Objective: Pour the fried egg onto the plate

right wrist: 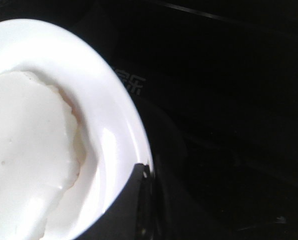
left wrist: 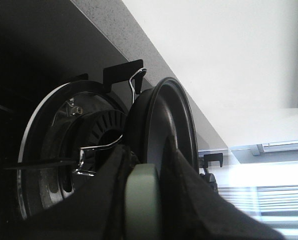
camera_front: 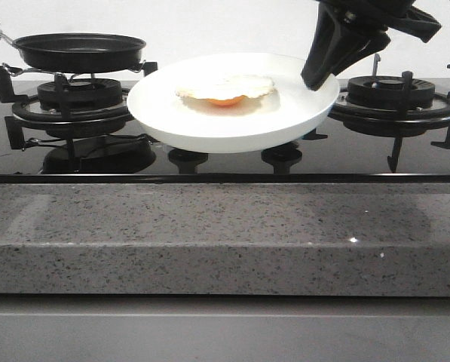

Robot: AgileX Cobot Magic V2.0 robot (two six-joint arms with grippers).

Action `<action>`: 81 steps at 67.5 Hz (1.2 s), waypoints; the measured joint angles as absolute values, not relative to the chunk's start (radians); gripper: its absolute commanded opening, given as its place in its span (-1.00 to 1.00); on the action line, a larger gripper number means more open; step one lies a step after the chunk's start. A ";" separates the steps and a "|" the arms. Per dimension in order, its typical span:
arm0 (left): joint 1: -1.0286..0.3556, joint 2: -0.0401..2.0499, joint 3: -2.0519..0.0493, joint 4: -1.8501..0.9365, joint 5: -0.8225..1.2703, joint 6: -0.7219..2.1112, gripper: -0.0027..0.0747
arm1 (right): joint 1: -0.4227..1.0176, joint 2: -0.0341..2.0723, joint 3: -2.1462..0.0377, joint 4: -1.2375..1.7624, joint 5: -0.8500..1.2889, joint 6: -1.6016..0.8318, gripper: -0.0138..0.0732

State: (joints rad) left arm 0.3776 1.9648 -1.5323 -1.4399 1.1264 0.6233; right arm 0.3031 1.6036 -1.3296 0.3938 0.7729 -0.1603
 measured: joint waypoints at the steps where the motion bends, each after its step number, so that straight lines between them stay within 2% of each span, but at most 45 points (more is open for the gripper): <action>1: 0.380 1.965 -1.532 -1.440 1.126 0.623 -0.76 | 0.303 1.604 -1.330 0.394 0.773 -0.160 -0.84; 22: 0.441 1.966 -1.534 -1.417 1.141 0.623 0.28 | 0.303 1.604 -1.330 0.394 0.773 -0.162 -0.84; 30: 0.473 1.966 -1.536 -1.396 1.176 0.623 0.46 | 0.303 1.604 -1.330 0.394 0.773 -0.162 -0.84; 41: 0.521 1.963 -1.557 -1.309 1.189 0.617 0.46 | 0.303 1.604 -1.330 0.394 0.773 -0.162 -0.84; 60: 0.548 1.796 -1.683 -0.857 1.190 0.461 0.46 | 0.303 1.604 -1.330 0.394 0.773 -0.162 -0.84; 72: 0.454 1.632 -1.697 -0.676 1.186 0.404 0.46 | 0.303 1.604 -1.330 0.394 0.773 -0.162 -0.84; 81: 0.304 1.514 -1.679 -0.472 1.167 0.327 0.46 | 0.303 1.604 -1.330 0.394 0.773 -0.162 -0.84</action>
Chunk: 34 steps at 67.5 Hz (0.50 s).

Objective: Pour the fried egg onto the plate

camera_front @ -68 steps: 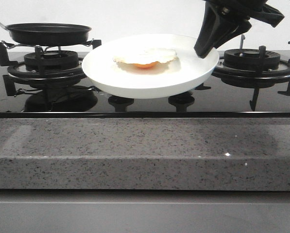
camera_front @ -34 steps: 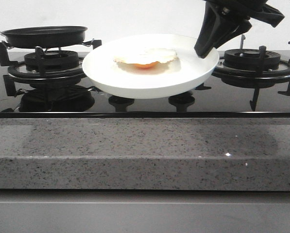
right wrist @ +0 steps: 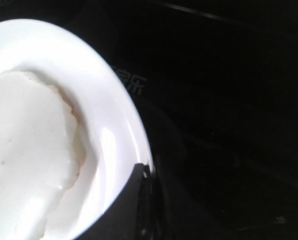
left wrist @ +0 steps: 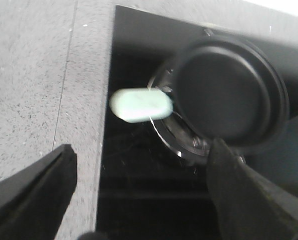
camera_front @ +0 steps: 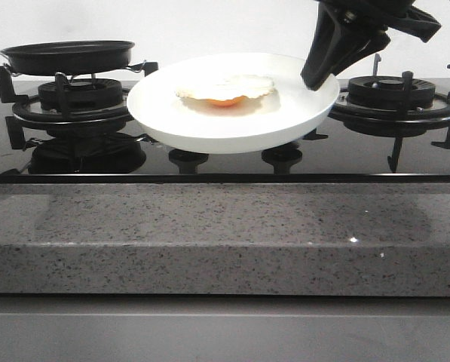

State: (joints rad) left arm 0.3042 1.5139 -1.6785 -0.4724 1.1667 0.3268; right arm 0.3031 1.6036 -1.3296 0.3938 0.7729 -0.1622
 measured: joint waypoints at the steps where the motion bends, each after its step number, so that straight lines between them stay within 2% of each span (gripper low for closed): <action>1: 0.285 1.501 -1.674 -0.449 1.166 0.322 0.46 | 0.303 1.604 -1.330 0.394 0.773 -0.162 -0.84; 18: -0.027 1.259 -1.479 -0.135 1.092 0.147 0.45 | 0.303 1.604 -1.330 0.394 0.773 -0.162 -0.84; 34: -0.145 1.012 -1.196 -0.106 0.969 0.104 0.45 | 0.303 1.604 -1.330 0.394 0.773 -0.162 -0.84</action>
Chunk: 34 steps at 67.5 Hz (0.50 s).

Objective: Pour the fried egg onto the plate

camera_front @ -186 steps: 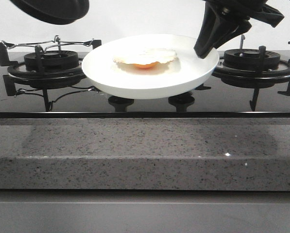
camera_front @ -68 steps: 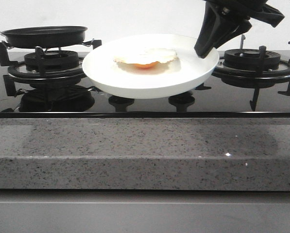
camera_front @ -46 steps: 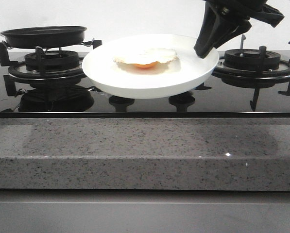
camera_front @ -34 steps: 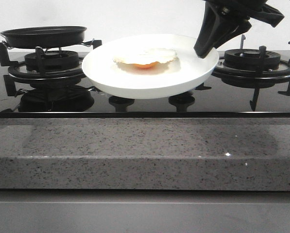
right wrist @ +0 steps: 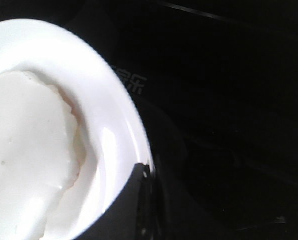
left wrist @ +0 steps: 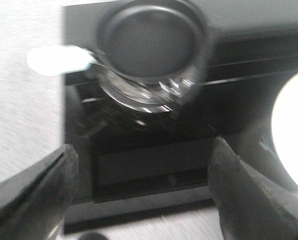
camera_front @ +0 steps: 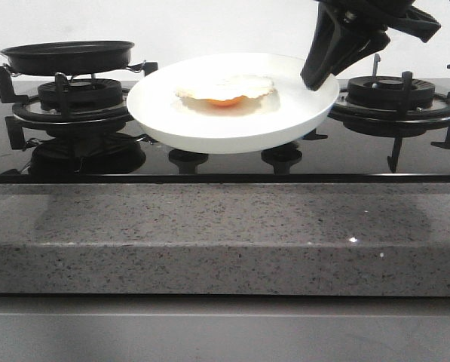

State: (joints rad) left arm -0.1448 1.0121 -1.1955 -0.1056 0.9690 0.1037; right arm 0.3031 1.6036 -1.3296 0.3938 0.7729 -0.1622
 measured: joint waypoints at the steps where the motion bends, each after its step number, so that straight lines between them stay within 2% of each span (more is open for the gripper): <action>1: -0.149 0.992 -1.169 -0.105 0.967 0.102 0.45 | 0.303 1.604 -1.330 0.394 0.773 -0.162 -0.84; 16: -0.154 0.826 -0.943 -0.097 0.957 0.100 0.45 | 0.303 1.604 -1.330 0.394 0.773 -0.162 -0.84; 34: -0.154 0.726 -0.830 -0.094 0.955 0.100 0.45 | 0.303 1.604 -1.330 0.394 0.770 -0.162 -0.84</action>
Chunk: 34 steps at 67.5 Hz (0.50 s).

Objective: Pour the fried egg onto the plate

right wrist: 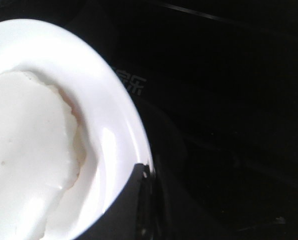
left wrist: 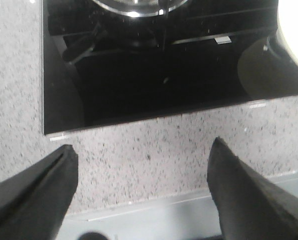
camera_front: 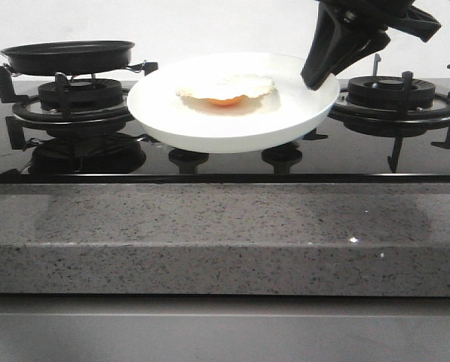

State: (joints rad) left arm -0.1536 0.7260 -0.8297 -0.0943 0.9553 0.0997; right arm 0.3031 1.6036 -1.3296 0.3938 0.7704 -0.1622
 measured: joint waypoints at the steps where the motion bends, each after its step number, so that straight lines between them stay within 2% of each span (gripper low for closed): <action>1: -0.154 0.724 -0.828 -0.094 0.955 0.100 0.45 | 0.303 1.604 -1.330 0.394 0.770 -0.162 -0.84; 34: -0.154 0.724 -0.821 -0.094 0.951 0.100 0.45 | 0.200 1.664 -1.596 0.435 0.774 -0.164 -0.84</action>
